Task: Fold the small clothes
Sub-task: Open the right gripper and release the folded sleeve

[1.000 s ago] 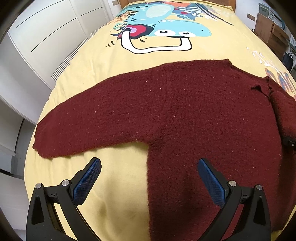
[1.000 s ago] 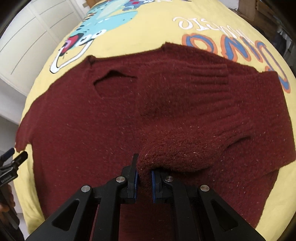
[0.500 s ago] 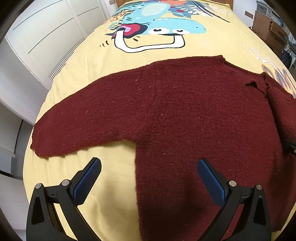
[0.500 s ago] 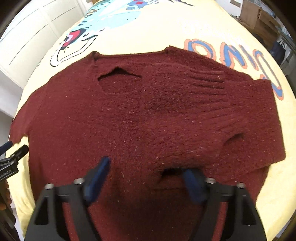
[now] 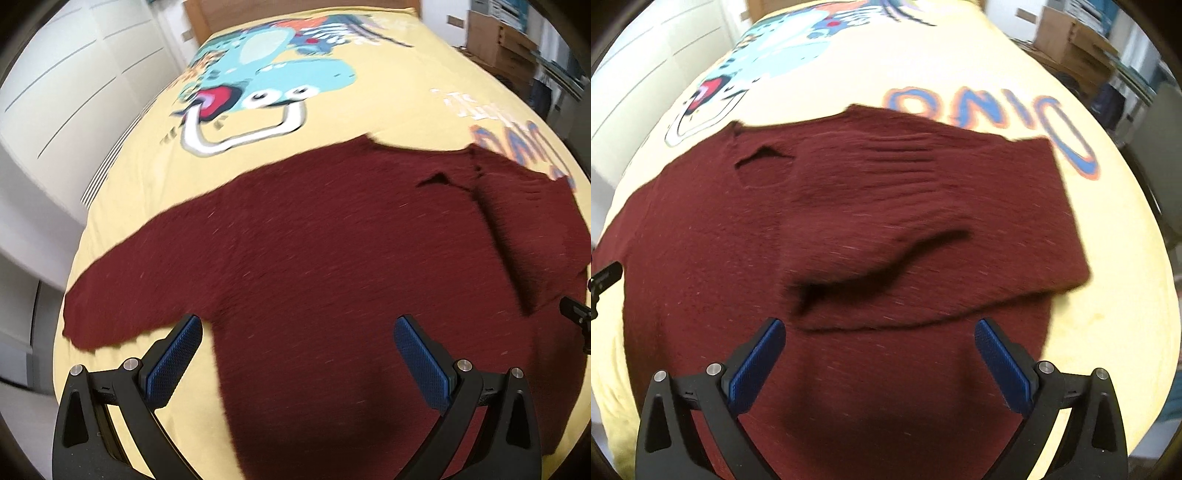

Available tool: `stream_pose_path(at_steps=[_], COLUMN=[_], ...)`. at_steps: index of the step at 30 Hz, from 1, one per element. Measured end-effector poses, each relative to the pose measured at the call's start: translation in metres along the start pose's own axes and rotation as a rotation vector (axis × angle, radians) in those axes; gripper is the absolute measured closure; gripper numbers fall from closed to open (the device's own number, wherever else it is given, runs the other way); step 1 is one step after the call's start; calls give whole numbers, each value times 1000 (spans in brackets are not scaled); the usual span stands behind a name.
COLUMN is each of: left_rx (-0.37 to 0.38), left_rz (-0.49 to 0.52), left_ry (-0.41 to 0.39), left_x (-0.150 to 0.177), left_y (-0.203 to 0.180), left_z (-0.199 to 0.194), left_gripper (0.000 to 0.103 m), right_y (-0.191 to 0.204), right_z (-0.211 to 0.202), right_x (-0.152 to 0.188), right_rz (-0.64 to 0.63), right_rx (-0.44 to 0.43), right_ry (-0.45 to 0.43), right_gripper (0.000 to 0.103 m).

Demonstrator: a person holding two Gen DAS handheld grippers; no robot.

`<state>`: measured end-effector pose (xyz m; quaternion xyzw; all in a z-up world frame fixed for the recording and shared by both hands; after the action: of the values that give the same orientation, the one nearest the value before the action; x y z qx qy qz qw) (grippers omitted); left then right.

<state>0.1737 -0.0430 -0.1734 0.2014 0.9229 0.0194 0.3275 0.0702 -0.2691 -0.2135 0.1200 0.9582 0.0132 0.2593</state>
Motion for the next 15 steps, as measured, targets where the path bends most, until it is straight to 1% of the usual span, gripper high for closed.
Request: stream_pose_path(at_steps=[3, 9, 15], left_rx=[29, 60, 109], left_rz=[41, 149, 229], left_ry=[-22, -69, -66], left_x=[-13, -32, -35], left_y=[-29, -88, -140], left_z=[-5, -8, -2], left_gripper=[1, 1, 1], right_y=[-22, -62, -97], right_z=[-5, -14, -19], right_x=[3, 17, 27], right_rz=[33, 98, 161], right_rx=[22, 51, 66], right_ry=[-11, -20, -31], right_gripper=[1, 1, 1])
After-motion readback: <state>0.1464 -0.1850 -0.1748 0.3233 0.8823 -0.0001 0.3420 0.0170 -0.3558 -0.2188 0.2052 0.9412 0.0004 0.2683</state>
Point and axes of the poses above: each gripper's, at about its wrist camera, not at the fingertips, and z roughly the way its jaws point, y to its left, x to its underside, the point moved 10 cm from there along z, roughly the way its jaws point, and after that the axes turned 10 degrees about -y, right-handed, at the moved point
